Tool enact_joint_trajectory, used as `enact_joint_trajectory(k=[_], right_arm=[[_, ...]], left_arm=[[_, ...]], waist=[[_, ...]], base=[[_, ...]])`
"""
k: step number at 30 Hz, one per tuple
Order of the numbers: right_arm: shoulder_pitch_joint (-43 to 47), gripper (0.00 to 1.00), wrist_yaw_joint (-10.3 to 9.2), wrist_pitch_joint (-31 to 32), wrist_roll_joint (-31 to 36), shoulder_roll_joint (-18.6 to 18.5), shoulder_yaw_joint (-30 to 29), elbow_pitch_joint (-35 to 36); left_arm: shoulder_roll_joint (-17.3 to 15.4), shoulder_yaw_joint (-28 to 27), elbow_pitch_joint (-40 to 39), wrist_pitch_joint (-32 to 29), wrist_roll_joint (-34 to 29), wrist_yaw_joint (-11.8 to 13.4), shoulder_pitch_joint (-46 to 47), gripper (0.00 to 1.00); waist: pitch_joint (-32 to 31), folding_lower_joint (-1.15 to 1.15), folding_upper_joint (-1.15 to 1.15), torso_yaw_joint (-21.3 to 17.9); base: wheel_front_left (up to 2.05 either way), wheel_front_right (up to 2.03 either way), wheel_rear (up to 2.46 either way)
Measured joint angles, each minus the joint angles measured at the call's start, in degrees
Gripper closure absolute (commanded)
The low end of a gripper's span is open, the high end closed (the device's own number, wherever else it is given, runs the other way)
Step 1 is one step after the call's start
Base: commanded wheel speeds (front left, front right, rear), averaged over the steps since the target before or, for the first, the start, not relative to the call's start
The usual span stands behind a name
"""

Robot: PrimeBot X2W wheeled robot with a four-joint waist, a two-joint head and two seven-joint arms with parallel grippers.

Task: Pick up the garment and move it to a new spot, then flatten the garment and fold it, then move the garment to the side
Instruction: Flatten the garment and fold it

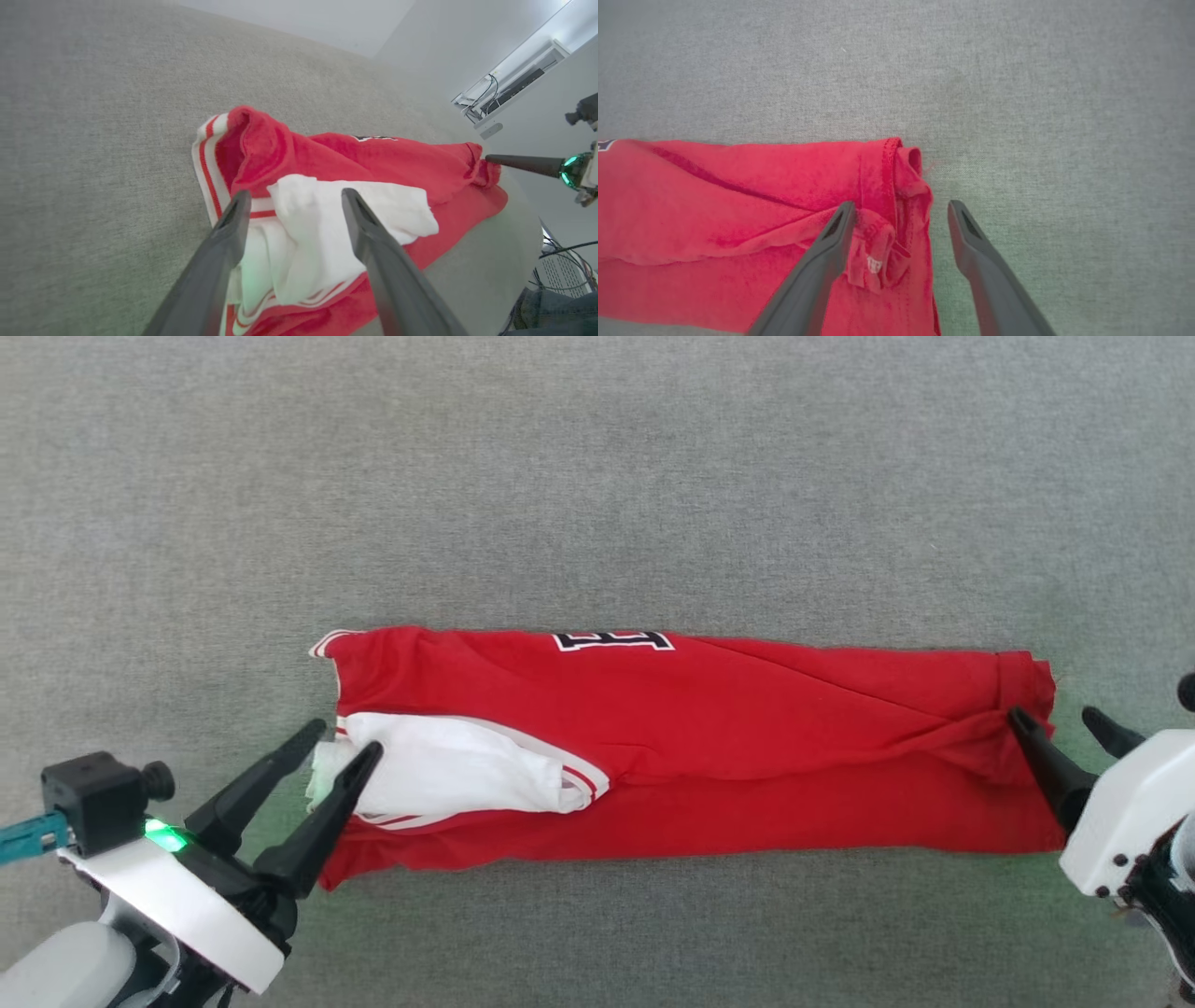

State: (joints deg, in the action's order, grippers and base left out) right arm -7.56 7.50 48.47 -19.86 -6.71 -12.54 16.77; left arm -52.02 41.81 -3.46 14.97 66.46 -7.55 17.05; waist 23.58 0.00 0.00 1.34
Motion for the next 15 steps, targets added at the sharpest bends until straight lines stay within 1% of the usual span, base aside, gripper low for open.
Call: enact_joint_trajectory(k=[2, 5, 9, 15], right_arm=[[0.07, 0.0, 0.0, 0.68, -1.4, 0.68, -1.53, -1.07], [0.09, 0.0, 0.0, 1.19, -2.12, 1.14, -3.1, -3.92], [-0.14, 0.0, 0.0, 1.24, -2.81, 1.48, -4.56, -7.33], [-0.91, 0.0, 0.0, 1.47, -2.97, 1.41, -6.42, -10.07]], left_arm=[[2.54, -3.33, 0.92, 0.0, -1.81, 0.0, -1.83, 0.0], [5.93, -7.64, 3.9, 0.0, -6.41, 0.0, -4.11, 0.0], [11.96, -14.33, 7.76, 0.0, -11.4, 0.0, -6.11, 0.0], [18.78, -22.83, 10.78, 0.0, -21.62, 0.0, -8.09, 0.0]], waist=[[-0.22, 0.0, 0.0, 0.53], [-0.61, 0.0, 0.0, 1.54], [-1.12, 0.0, 0.0, 3.16], [-1.62, 0.0, 0.0, 5.72]], base=[[0.0, 0.0, 0.0], [0.0, 0.0, 0.0], [0.0, 0.0, 0.0], [0.0, 0.0, 0.0]])
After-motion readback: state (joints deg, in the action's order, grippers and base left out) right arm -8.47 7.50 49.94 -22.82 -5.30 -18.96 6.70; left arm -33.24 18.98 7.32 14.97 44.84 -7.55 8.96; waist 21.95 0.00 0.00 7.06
